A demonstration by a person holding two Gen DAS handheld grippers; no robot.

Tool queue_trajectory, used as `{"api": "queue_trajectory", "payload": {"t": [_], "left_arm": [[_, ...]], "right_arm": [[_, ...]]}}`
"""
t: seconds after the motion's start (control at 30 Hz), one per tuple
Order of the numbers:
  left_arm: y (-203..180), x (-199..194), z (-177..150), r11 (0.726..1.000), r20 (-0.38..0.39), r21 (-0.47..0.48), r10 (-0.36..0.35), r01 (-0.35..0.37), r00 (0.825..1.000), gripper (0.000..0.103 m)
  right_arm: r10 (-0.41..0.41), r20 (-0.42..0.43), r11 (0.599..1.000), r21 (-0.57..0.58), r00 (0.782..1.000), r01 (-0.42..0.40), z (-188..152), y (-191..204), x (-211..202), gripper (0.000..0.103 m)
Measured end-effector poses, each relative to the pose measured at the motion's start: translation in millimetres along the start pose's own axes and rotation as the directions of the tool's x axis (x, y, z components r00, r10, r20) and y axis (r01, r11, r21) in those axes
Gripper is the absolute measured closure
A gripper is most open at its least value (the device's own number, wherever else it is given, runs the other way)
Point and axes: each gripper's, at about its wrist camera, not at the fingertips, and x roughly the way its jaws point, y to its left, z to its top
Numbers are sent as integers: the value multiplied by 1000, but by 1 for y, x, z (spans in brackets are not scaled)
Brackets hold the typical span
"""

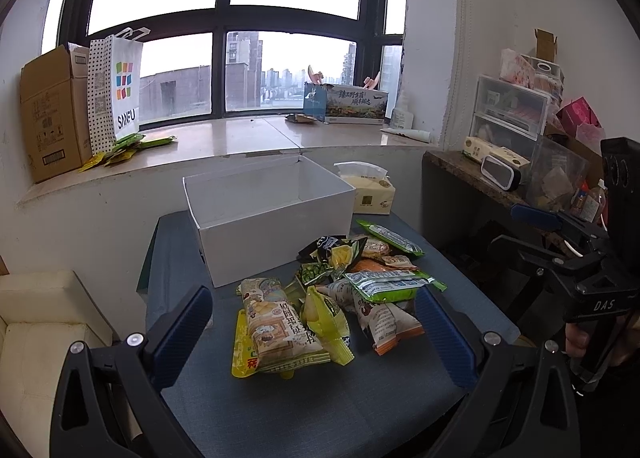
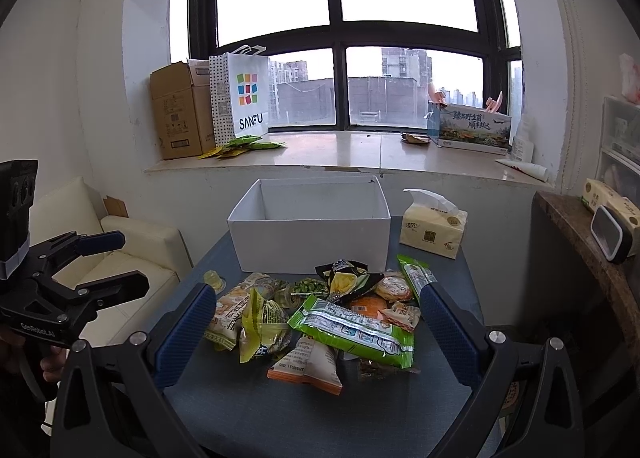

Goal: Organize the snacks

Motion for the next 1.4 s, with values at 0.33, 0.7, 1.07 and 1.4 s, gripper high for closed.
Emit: {"api": "queue_trajectory", "payload": {"t": [0.33,0.7,1.07,1.4], "left_arm": [[11,0,-4,998,24,-47,-40,41,999,0],[19,21,-19,994,-18,-81,-76,74,997,0],[35,34,-28,984,-45,-145,-108,101,993,0],[42,44,-32,981,-69,-170,-109,96,992,0]], "right_arm": [[88,-96,993,89,992,-79,-8,-56,50,0],[121,-387,972,234,914,-30,-14,-187,222,0],[219,-509,950,305,832,-64,-35,-203,289,35],[237,-353,939,322,905,-120,-13,-193,220,39]]}}
